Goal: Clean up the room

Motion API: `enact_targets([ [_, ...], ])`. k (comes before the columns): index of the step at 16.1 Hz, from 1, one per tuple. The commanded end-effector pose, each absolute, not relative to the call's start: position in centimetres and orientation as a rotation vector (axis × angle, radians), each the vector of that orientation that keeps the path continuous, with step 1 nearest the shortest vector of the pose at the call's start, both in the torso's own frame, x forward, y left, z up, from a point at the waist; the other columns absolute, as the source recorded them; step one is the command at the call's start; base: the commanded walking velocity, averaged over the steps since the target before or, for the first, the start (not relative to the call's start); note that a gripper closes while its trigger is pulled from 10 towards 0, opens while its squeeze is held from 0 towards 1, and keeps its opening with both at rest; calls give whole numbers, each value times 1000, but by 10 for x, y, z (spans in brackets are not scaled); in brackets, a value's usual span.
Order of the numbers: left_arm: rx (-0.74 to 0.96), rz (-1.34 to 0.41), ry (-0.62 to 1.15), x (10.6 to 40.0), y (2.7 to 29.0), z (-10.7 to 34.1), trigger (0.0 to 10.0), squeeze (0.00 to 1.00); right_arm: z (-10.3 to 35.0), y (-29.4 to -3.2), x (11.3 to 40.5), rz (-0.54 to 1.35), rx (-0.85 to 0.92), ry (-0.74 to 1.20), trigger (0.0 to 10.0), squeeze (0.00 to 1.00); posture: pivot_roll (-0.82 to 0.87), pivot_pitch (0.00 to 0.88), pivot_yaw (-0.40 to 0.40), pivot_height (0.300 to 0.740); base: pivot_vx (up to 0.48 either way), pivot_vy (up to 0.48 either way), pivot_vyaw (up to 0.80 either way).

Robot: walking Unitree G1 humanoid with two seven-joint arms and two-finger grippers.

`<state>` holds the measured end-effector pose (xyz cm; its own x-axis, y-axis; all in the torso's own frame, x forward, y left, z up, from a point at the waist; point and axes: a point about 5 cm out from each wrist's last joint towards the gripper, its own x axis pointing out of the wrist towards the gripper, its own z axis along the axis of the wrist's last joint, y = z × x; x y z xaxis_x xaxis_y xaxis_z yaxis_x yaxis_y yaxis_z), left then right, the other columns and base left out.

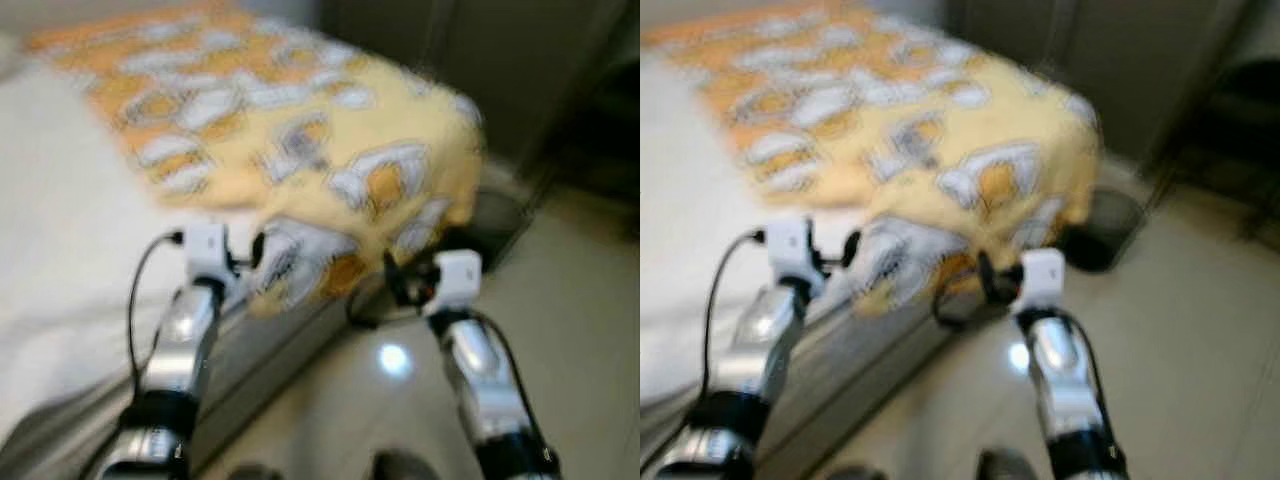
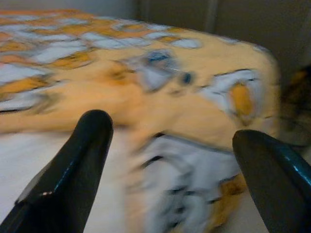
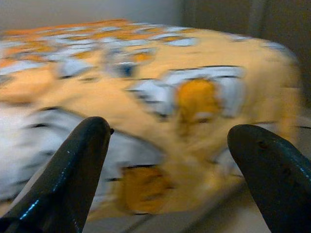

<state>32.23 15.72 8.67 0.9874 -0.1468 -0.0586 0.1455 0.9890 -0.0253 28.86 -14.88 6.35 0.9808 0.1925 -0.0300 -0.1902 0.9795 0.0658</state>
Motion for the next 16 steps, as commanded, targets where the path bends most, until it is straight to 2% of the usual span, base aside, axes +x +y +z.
enact_targets([
  [1,-7,-197,64,321,148,86,10000,0,65,-152,288,174,64,32,10000,0,-50,0,12,684,480,0,0],
  [3,21,-223,90,320,145,82,10000,0,64,-153,287,172,65,33,10000,0,-49,0,14,684,240,0,0],
  [8,83,-109,137,332,169,81,10000,0,61,-154,275,174,65,45,10000,0,-72,11,18,684,0,0,0],
  [12,78,-144,154,335,163,77,10000,0,61,-157,272,166,64,47,10000,0,-77,28,13,684,0,0,0],
  [14,53,-149,279,342,156,62,10000,0,64,-156,264,179,68,48,10000,0,-105,82,-7,684,0,0,0],
  [16,69,-118,320,349,149,62,10000,0,67,-158,250,199,57,62,10000,0,-154,148,-30,684,0,0,0],
])
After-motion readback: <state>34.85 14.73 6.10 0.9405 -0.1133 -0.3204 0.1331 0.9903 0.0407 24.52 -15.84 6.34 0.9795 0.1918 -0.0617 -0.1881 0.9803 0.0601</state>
